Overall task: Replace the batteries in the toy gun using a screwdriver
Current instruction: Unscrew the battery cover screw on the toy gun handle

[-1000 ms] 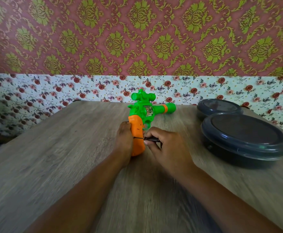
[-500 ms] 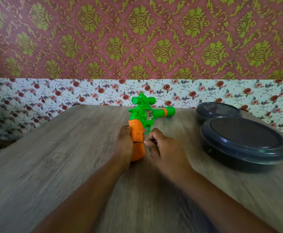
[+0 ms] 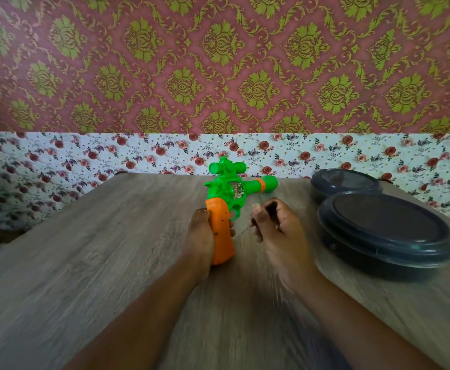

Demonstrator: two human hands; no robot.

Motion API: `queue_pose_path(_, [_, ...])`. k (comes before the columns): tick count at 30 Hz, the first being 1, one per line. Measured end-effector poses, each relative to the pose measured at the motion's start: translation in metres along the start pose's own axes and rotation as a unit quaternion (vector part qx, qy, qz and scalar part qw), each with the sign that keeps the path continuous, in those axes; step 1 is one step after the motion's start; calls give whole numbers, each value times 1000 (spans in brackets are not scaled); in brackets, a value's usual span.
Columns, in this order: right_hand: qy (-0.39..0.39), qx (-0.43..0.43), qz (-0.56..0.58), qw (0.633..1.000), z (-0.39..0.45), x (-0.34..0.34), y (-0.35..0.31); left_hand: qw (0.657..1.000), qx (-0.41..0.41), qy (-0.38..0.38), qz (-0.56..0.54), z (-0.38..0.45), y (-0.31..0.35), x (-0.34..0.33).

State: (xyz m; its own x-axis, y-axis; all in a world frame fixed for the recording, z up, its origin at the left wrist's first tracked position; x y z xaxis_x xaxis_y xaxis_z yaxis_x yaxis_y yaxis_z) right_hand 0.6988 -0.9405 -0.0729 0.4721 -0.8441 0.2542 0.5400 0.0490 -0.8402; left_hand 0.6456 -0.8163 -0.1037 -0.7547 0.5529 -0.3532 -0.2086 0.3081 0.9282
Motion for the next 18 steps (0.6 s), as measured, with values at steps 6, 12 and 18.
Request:
queue_pose_path(6, [-34,109,-277,954,-2,-10,5,999,30,21,-27,-6,-3,-4])
queue_pose_path(12, [-23,139,-307,941,-8,-20,3,992,62,33,-101,-9,-12,-13])
queue_pose_path(18, [2,123,-316,941,-7,-18,5,995,36,19,-93,-12,-15,-18])
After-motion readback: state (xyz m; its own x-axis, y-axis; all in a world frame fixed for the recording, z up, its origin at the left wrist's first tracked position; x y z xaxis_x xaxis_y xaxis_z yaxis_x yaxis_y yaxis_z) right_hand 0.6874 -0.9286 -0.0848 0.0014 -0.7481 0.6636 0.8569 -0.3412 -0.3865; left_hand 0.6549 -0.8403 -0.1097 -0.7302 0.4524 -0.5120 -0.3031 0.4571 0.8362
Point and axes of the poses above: each hand's wrist, its own z-axis towards the middle knuckle, its own x-axis out of the back of the hand, y = z × x, the point moved 2 cm from there along z, towards the middle knuckle, and after that the axes turned 9 degrees about -z, right-handed, at the moved point
